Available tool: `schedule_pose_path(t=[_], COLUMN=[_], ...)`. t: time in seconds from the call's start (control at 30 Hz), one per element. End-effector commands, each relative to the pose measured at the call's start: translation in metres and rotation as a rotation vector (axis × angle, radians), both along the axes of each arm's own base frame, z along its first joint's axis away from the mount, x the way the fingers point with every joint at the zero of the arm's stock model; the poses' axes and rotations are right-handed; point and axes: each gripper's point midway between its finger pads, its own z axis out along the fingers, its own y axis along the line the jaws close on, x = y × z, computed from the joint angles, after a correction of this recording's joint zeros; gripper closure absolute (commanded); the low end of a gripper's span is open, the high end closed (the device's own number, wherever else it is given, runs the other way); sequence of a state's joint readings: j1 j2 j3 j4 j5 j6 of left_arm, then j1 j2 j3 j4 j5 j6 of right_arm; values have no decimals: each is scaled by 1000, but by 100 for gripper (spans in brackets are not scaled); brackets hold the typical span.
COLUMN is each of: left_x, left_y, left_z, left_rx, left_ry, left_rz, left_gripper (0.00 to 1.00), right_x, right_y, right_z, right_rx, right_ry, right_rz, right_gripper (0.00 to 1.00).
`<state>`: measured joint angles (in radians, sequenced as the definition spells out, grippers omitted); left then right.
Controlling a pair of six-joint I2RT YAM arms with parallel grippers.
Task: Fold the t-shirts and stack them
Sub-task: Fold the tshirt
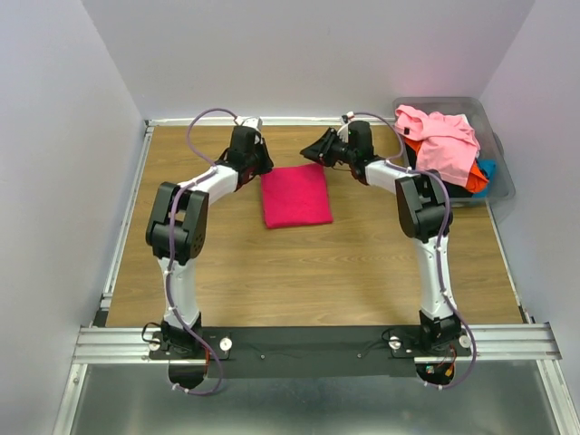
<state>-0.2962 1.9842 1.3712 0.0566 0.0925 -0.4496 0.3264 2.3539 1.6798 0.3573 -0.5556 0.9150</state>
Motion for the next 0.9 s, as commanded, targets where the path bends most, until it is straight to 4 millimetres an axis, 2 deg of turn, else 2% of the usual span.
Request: schedule_pose_path(t=[0.0,0.03,0.17,0.3,0.37,0.43,0.5,0.53,0.57,0.6,0.63,0.7,0.73,0.77,0.83,0.87], left_x=[16,20,21,24,25,27,28,27,28,28,27,24,21,14,2,-12], left_y=[-13,-12,0,12,16,19,23,23,25,25,25,27,28,33,38,44], left_z=[-15,-29,-59,-65,-61,-58,-48,-44,-30,-22,-1,19,29,45,56,60], left_rx=[-16,-4,11,-1,-1,1,-6,-8,-9,-9,-15,-20,-25,-23,-23,-14], left_ry=[17,44,105,121,112,103,87,83,55,40,6,-26,-39,-56,-53,-38], left_rz=[-52,-48,-15,8,14,17,22,19,14,14,12,19,27,43,67,84], left_gripper=[75,75,75,74,70,61,50,45,36,31,26,17,14,13,11,11], right_x=[14,14,9,4,0,0,-3,-3,-5,-5,-4,-6,-10,-14,-24,-31], right_y=[-33,-36,-46,-48,-50,-54,-55,-56,-58,-60,-61,-65,-69,-70,-78,-82], right_z=[-59,-66,-81,-89,-93,-91,-90,-79,-76,-72,-52,-37,-34,-11,-2,3], right_rx=[-74,-78,-97,-127,-143,-162,-174,-179,-187,-199,-199,-215,-235,-239,-284,-308], right_ry=[119,134,165,169,181,173,172,149,146,131,100,73,68,37,14,20], right_rz=[-129,-137,-147,-125,-128,-135,-133,-131,-132,-138,-142,-151,-158,-159,-157,-157], right_gripper=[64,64,65,65,64,65,65,65,65,64,63,60,59,55,49,40])
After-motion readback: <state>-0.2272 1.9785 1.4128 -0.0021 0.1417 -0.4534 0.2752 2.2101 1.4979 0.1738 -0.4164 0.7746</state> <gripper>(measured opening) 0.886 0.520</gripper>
